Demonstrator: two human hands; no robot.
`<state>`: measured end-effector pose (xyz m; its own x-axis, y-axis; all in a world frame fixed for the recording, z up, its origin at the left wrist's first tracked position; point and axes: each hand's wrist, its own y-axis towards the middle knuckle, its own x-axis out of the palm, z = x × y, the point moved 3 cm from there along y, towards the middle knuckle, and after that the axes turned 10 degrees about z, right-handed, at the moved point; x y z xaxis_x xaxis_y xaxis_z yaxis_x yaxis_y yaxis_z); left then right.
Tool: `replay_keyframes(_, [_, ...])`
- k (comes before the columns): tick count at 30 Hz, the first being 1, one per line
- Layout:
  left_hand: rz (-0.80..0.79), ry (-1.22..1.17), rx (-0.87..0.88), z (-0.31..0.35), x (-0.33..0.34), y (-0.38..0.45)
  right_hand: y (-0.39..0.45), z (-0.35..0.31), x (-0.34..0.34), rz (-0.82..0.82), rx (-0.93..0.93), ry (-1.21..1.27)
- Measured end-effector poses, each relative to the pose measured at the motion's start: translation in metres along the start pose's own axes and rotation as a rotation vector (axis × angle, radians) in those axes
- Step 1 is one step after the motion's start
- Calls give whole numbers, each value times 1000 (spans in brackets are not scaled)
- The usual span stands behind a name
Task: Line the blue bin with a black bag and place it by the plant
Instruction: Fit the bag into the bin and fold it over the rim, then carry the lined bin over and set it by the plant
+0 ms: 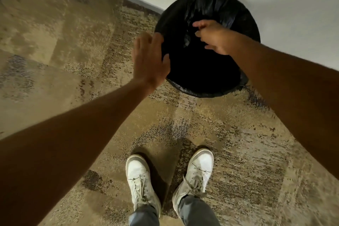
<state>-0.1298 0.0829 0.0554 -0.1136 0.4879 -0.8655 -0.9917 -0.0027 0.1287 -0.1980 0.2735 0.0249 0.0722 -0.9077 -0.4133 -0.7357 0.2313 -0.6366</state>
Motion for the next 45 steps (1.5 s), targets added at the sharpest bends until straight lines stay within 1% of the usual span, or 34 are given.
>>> replay_keyframes(2, [-6, -59, -215, -5, -2, -15, 1, -7, -4, 50, 62, 96])
replay_keyframes(3, [-36, -119, -353, -6, 0, -21, -2, -6, -7, 80, 75, 147])
replay_keyframes(5, [-119, -304, -665, -8, 6, -33, -13, 5, -16, 150, 33, 193])
replay_keyframes(7, [-234, -502, -969, -4, 14, -45, -29, 25, -33, 290, -56, 248])
replay_keyframes(8, [-292, -573, -1081, -2, 17, -50, -40, 38, -43, 375, -105, 252])
replay_keyframes(9, [-343, -630, -1149, 2, 19, -53, -53, 50, -52, 472, -153, 204])
replay_keyframes(10, [-378, -675, -1179, 4, 21, -56, -67, 64, -61, 569, -187, 124])
replay_keyframes(12, [-380, -753, -1187, 8, 24, -61, -95, 90, -73, 706, -209, 14])
replay_keyframes(14, [-352, -819, -1210, 12, 23, -64, -114, 106, -78, 752, -205, -4])
replay_keyframes(15, [-342, -862, -1223, 13, 23, -66, -118, 111, -79, 747, -185, -4])
replay_keyframes(17, [-324, -956, -1245, 15, 21, -69, -120, 117, -76, 677, -67, 69])
replay_keyframes(19, [-313, -1039, -1248, 16, 19, -74, -119, 121, -70, 557, 128, 254])
replay_keyframes(21, [-290, -1061, -1250, 10, 14, -83, -121, 122, -60, 436, 331, 454])
replay_keyframes(22, [-270, -1048, -1259, 6, 9, -87, -124, 119, -55, 397, 380, 489])
replay_keyframes(23, [-249, -1028, -1269, -1, 4, -92, -128, 116, -52, 376, 388, 466])
replay_keyframes(26, [-209, -987, -1260, -29, -23, -105, -145, 107, -37, 316, 358, 341])
replay_keyframes(28, [-206, -954, -1239, -55, -47, -111, -159, 98, -23, 216, 354, 292])
replay_keyframes(31, [-187, -881, -1207, -94, -98, -115, -181, 72, -3, 74, 286, 193])
replay_keyframes(33, [-191, -831, -1146, -111, -140, -118, -194, 50, 4, 59, 221, 149])
replay_keyframes(36, [-191, -735, -1069, -128, -217, -124, -219, -6, 9, 7, 146, 115])
replay_keyframes(39, [-125, -685, -1050, -136, -296, -127, -254, -72, 10, -87, 121, 102])
replay_keyframes(41, [-105, -682, -1015, -133, -350, -125, -280, -113, 13, -158, 84, 49])
replay_keyframes(43, [-131, -693, -990, -125, -400, -122, -305, -151, 14, -178, 52, 15])
replay_keyframes(45, [-164, -697, -1000, -122, -452, -119, -330, -194, 18, -204, 48, -7])
